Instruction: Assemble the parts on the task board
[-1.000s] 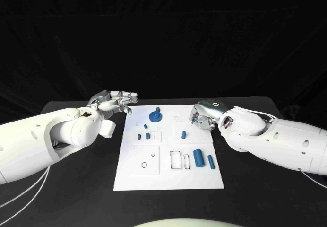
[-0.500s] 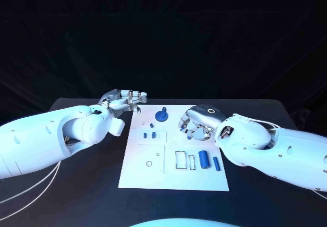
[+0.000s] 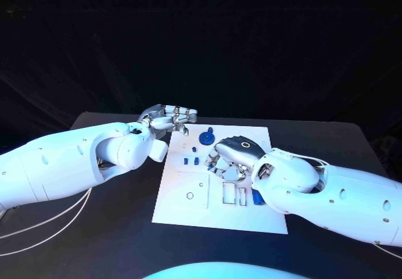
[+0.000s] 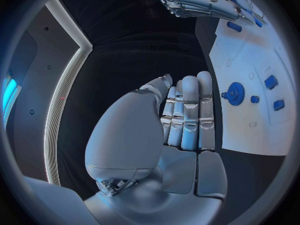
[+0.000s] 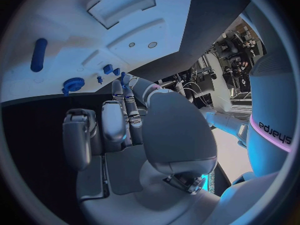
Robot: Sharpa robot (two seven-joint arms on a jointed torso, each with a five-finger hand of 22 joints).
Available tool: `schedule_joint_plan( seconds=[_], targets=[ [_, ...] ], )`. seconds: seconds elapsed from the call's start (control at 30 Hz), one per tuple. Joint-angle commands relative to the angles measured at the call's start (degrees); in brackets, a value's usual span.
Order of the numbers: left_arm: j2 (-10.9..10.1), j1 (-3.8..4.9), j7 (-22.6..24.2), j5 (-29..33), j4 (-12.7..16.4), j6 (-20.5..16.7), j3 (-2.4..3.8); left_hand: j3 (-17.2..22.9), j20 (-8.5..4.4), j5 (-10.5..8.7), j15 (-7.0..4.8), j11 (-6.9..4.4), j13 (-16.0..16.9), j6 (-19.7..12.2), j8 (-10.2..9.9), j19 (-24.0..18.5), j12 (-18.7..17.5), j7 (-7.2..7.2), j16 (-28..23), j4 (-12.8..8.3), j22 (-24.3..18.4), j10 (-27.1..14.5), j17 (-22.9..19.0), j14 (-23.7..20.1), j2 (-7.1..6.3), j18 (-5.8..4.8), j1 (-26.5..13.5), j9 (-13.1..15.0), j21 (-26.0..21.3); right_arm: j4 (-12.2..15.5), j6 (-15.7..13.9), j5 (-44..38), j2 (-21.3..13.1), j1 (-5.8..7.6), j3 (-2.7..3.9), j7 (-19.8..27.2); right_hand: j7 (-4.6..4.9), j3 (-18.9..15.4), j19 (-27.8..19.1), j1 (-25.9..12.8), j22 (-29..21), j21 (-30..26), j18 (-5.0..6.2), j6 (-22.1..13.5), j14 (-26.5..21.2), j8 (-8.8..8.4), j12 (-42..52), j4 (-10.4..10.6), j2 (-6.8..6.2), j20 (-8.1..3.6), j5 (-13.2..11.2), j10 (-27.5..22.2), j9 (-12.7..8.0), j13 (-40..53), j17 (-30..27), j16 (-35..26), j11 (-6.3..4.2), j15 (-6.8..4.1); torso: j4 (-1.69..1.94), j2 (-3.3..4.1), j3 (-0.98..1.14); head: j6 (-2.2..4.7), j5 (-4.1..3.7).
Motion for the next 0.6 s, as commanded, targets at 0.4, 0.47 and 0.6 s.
schedule_joint_plan(
  seconds=[0.4,0.47,0.6],
  targets=[
    [0.8,0.03,1.3,0.1,0.2,1.3,0.03,-0.3,0.15,-0.07,0.46,0.01,0.1,-0.2,0.0,0.4,0.0,0.22,-0.2,-0.1,-0.1,-0.5,-0.1,0.0,-0.16,0.27,0.2,-0.1,-0.4,-3.0,2.7,0.3,3.3,-2.77,-0.33,0.9,-0.08,-0.5,3.0,-0.1,12.1,0.2,-0.77,0.3,1.7,0.07,-0.3,0.0,0.41,0.02,0.4,0.9,0.1,0.1,-0.2,0.1,-0.61,-0.16,0.04,0.10,0.05,-1.65,2.10],
    [0.8,0.04,1.3,0.1,0.2,1.3,0.03,-0.3,0.15,-0.07,0.46,0.01,0.1,-0.2,0.0,0.4,0.0,0.22,-0.2,-0.1,-0.1,-0.5,-0.1,0.0,-0.16,0.27,0.2,-0.1,-0.4,-3.3,2.8,0.3,3.5,-2.93,-0.36,1.0,-0.06,-0.5,2.9,-0.1,12.1,0.1,-0.76,0.2,1.7,0.05,-0.3,0.0,0.40,0.02,0.5,0.9,0.1,0.1,-0.2,0.1,-0.59,-0.15,0.02,0.08,0.04,-1.76,2.21],
    [0.9,0.04,1.2,0.1,0.2,1.4,0.03,-0.3,0.15,-0.07,0.46,0.01,0.1,-0.2,0.0,0.4,0.0,0.22,-0.2,-0.1,-0.1,-0.5,-0.1,0.0,-0.16,0.27,0.2,-0.1,-0.4,-3.8,3.2,0.3,4.0,-3.33,-0.43,1.1,-0.06,-0.5,2.9,-0.1,12.1,0.1,-0.76,0.2,1.7,0.05,-0.3,0.0,0.40,0.02,0.5,0.9,0.1,0.1,-0.2,0.1,-0.59,-0.15,-0.06,0.08,-0.01,-1.87,2.41]
  ],
)
